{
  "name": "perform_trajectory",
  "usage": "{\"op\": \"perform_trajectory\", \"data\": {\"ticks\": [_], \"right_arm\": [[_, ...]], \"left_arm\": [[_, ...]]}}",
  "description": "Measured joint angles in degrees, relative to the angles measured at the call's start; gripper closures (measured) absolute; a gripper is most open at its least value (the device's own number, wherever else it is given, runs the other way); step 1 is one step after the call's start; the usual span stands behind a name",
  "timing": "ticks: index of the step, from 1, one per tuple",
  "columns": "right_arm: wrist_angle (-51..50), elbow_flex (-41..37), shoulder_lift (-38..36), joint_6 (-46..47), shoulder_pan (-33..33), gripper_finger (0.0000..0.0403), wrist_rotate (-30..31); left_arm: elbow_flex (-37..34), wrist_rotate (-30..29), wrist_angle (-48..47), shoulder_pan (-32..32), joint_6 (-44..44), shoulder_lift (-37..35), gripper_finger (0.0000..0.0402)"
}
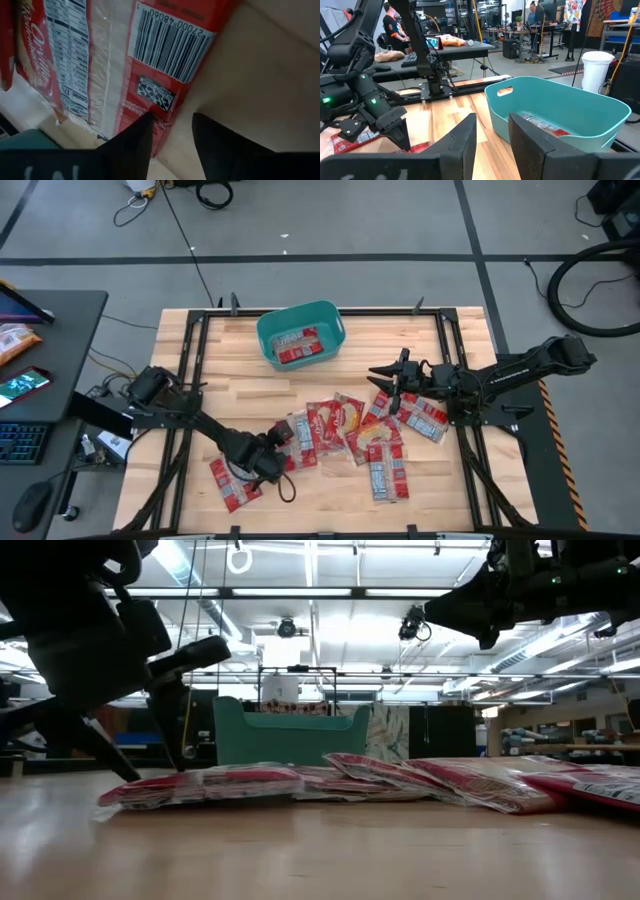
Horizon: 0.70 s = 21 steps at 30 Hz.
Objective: Sort popcorn bags into baskets
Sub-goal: Put the red popcorn bag into the green bin
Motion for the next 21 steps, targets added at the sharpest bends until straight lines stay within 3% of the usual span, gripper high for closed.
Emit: {"op": "perform_trajectory", "data": {"ticks": [4, 11, 21], "right_arm": [[0.00, 0.00, 0.00, 0.00, -0.17, 0.0284, -0.02], [-0.01, 0.00, 0.00, 0.00, -0.17, 0.0284, -0.02], [-0.02, 0.00, 0.00, 0.00, -0.17, 0.0284, -0.04]], "left_arm": [[-0.02, 0.99, 1.93, 0.05, -0.84, 0.08, 0.0295], [-0.01, 1.22, 2.95, 0.05, -7.81, 0.08, 0.0391], [3.90, 2.37, -5.75, 0.58, -14.82, -4.75, 0.0398]]}}
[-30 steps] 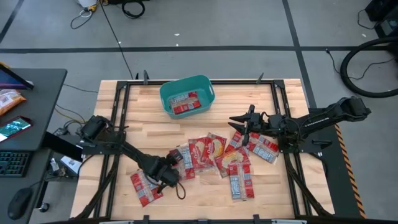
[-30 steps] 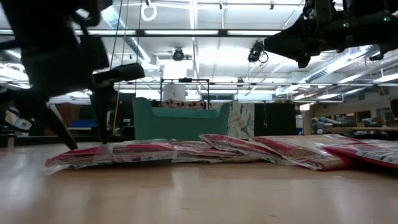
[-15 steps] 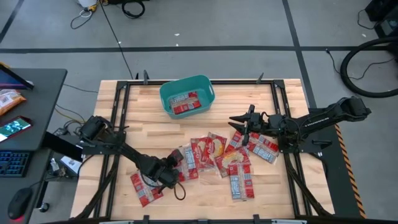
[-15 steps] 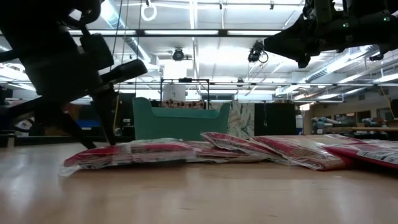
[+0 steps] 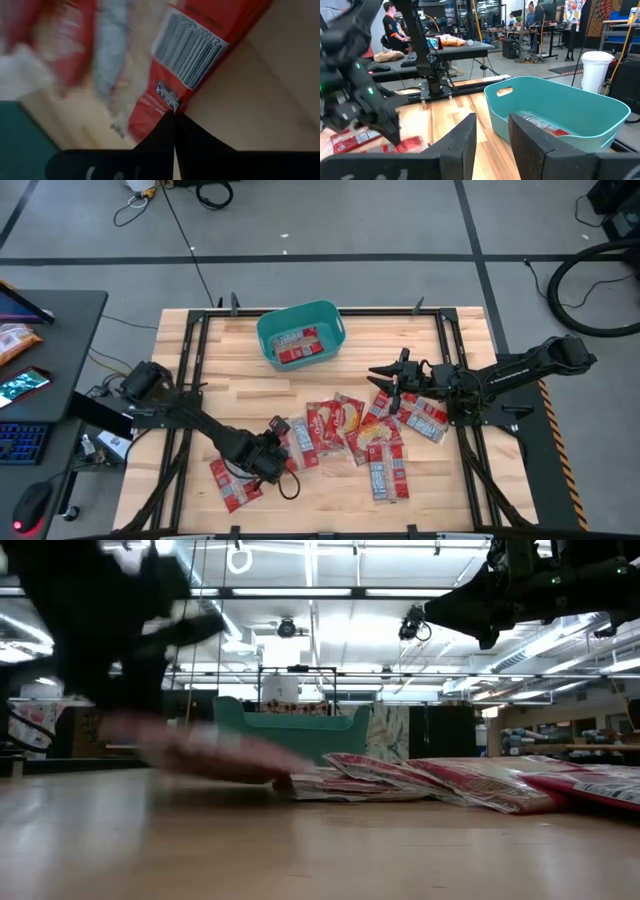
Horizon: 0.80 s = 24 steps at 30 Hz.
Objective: Sort popcorn bags into baskets
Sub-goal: Put the red popcorn bag into the green bin
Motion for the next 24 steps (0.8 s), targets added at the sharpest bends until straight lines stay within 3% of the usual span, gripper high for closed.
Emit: {"op": "perform_trajectory", "data": {"ticks": [8, 24], "right_arm": [[0.04, 0.00, 0.00, 0.00, 0.00, 0.0284, 0.00], [0.04, 0.02, 0.00, 0.02, 0.00, 0.0284, -0.02]], "left_arm": [[3.66, -3.09, -5.12, 4.10, -8.79, -6.09, 0.0400], [12.29, -7.96, -8.89, 17.05, -9.00, -8.31, 0.0401]]}}
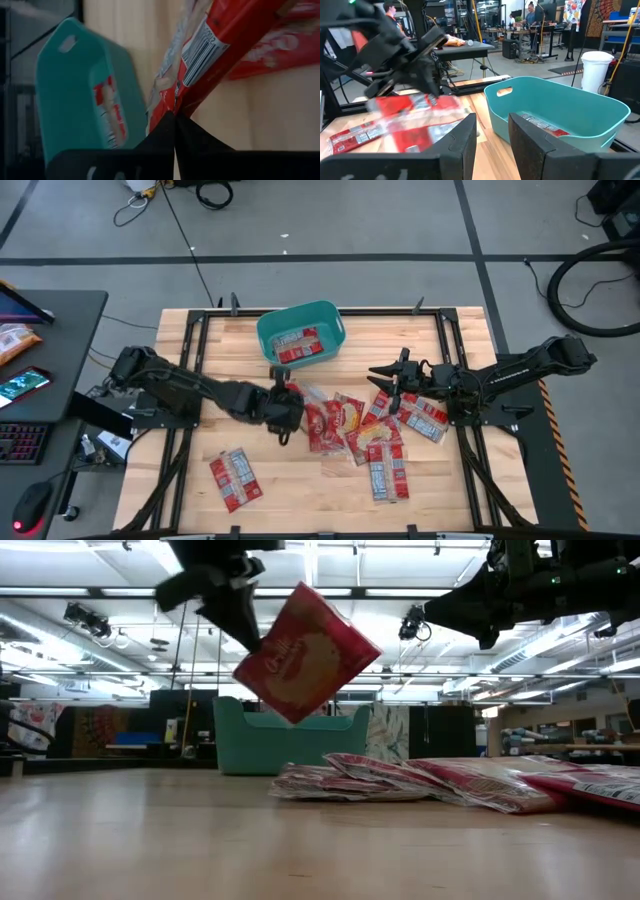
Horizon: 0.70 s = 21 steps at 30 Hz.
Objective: Sort popcorn bags into baskets
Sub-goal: Put the red popcorn bag into the green bin
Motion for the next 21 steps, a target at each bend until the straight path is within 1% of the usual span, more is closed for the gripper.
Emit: {"op": "perform_trajectory", "data": {"ticks": [5, 12, 18, 21], "right_arm": [[0.00, 0.00, 0.00, 0.00, -0.02, 0.0284, 0.00], [0.00, 0.00, 0.00, -0.07, -0.02, 0.0284, 0.01], [0.06, 0.00, 0.00, -0.20, -0.02, 0.0284, 0.00], [0.22, 0.00, 0.00, -0.20, -0.02, 0.0284, 0.02]], "left_arm": [[1.75, 0.48, -0.20, 6.77, 1.68, 0.00, 0.0401], [1.89, 2.04, -1.30, 16.45, 3.18, 0.00, 0.0401], [1.89, 7.17, -0.96, 24.41, 3.72, 0.07, 0.0401], [1.89, 7.98, -0.65, 27.95, 3.27, 0.43, 0.0401]]}}
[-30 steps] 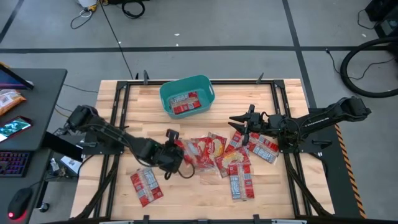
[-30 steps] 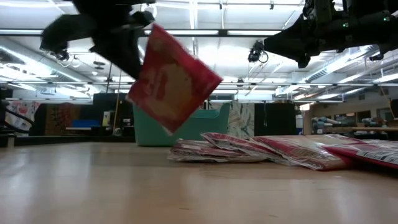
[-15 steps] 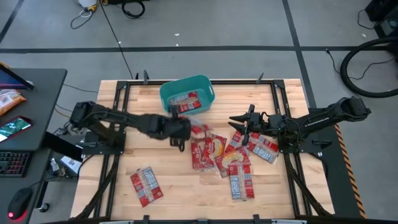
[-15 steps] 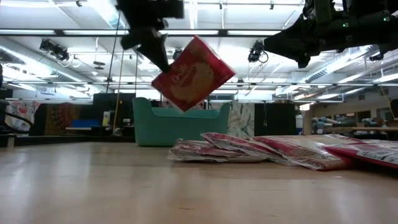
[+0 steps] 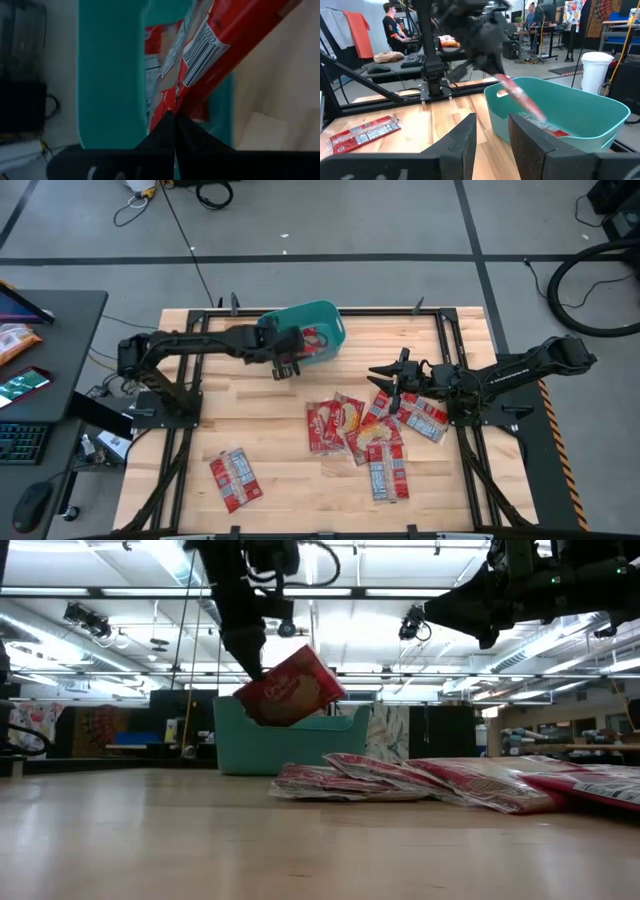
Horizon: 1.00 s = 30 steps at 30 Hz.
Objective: Sort popcorn bags into baskets
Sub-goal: Put the red popcorn bag into the green bin
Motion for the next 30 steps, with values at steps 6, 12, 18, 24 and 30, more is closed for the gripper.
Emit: {"op": "perform_trajectory", "data": {"ticks": [6, 12, 18, 24, 30], "right_arm": [[0.26, 0.02, 0.00, -0.01, 0.00, 0.0284, -0.02], [0.39, 0.02, 0.00, -0.02, 0.00, 0.0284, -0.01], [0.32, 0.02, 0.00, -0.26, 0.00, 0.0284, 0.00], [0.21, 0.02, 0.00, -0.46, 0.00, 0.0284, -0.01], [0.21, 0.02, 0.00, -0.46, 0.00, 0.0284, -0.01]], "left_arm": [[0.00, 5.81, 0.11, 6.94, -3.18, 1.73, 0.0401], [-0.02, 7.20, 3.77, 10.24, -3.34, 4.67, 0.0400], [-0.02, 10.54, 8.29, 11.03, -4.22, 5.37, 0.0346], [-0.02, 13.40, 7.35, 9.55, -0.45, 5.37, 0.0273], [-0.37, 24.30, 9.16, 0.92, 16.84, 5.37, 0.0259]]}}
